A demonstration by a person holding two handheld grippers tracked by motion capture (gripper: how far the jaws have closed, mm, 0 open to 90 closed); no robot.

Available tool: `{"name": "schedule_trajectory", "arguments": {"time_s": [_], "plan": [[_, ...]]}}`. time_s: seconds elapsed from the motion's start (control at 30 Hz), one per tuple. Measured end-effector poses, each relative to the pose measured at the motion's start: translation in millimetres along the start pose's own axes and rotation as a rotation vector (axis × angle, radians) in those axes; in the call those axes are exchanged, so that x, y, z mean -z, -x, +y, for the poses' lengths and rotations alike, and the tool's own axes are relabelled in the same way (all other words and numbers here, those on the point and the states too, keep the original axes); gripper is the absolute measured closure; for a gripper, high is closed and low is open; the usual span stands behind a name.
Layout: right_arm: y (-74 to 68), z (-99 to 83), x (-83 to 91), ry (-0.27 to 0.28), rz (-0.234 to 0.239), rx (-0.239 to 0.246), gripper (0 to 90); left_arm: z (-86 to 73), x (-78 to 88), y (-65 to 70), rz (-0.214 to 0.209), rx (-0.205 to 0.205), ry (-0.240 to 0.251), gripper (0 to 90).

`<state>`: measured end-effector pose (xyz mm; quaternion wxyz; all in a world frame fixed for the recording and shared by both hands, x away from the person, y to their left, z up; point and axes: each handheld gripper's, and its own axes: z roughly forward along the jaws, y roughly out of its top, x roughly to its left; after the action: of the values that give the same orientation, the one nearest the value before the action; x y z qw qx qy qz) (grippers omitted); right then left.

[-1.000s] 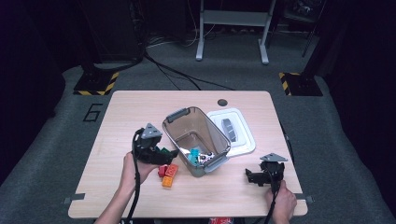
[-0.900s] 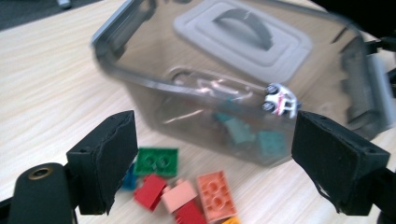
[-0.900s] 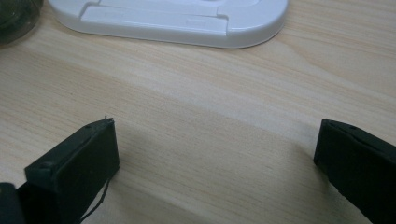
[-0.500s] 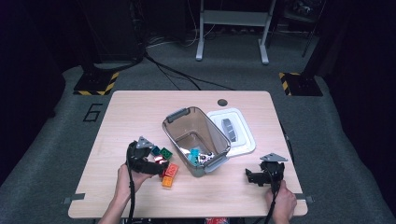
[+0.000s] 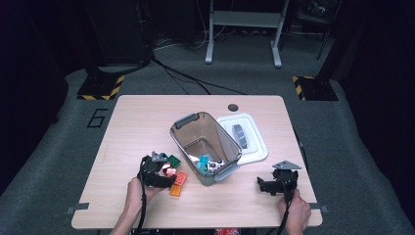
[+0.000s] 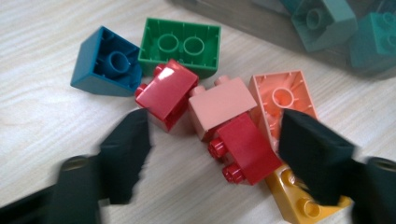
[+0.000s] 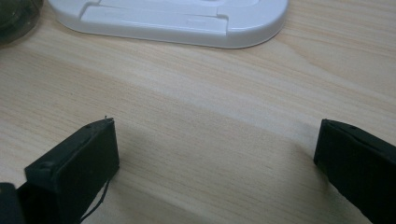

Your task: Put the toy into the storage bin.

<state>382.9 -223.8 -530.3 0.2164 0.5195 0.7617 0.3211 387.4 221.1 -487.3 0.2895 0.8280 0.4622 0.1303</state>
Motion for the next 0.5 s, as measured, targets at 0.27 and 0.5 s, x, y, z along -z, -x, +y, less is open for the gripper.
{"name": "schedule_trajectory", "arguments": {"time_s": [0.27, 0.5], "plan": [[0.0, 0.0, 0.0, 0.0, 0.0, 0.0, 0.0, -5.9, 3.5, -3.6, -0.032, -0.031, -0.02, 66.6], [0.0, 0.0, 0.0, 0.0, 0.0, 0.001, 0.0, -8.9, 6.8, -8.3, -0.03, -0.03, -0.014, 67.5]]}}
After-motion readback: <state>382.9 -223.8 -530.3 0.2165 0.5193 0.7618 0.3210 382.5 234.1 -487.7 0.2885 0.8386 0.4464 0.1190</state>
